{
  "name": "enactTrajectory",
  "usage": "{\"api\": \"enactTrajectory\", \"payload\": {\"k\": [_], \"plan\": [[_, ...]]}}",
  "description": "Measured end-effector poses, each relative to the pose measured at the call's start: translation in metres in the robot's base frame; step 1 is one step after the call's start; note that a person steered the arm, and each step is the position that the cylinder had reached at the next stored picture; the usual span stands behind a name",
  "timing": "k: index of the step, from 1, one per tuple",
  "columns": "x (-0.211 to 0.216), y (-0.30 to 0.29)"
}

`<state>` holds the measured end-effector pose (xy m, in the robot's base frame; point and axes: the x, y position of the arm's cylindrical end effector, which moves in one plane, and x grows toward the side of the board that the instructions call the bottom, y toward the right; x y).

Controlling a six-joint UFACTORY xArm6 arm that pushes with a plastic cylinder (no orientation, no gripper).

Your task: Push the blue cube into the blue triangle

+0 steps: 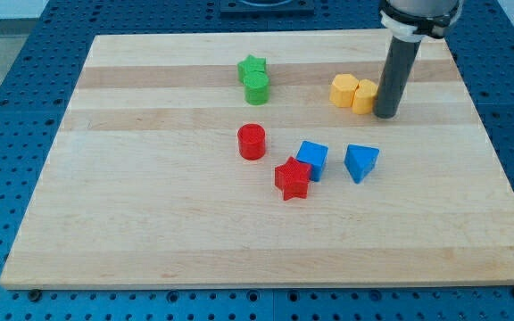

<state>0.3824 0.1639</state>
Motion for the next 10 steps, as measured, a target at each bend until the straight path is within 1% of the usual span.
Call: {"api": "enactTrajectory", "payload": {"k": [1,2,5,7,8,9,10], "plan": [[0.010,0.002],[0.035,-0.006],[0.035,-0.088],[0.035,-0.130],[0.058,-0.131],[0.093,-0.123],[0.093,-0.119]]}}
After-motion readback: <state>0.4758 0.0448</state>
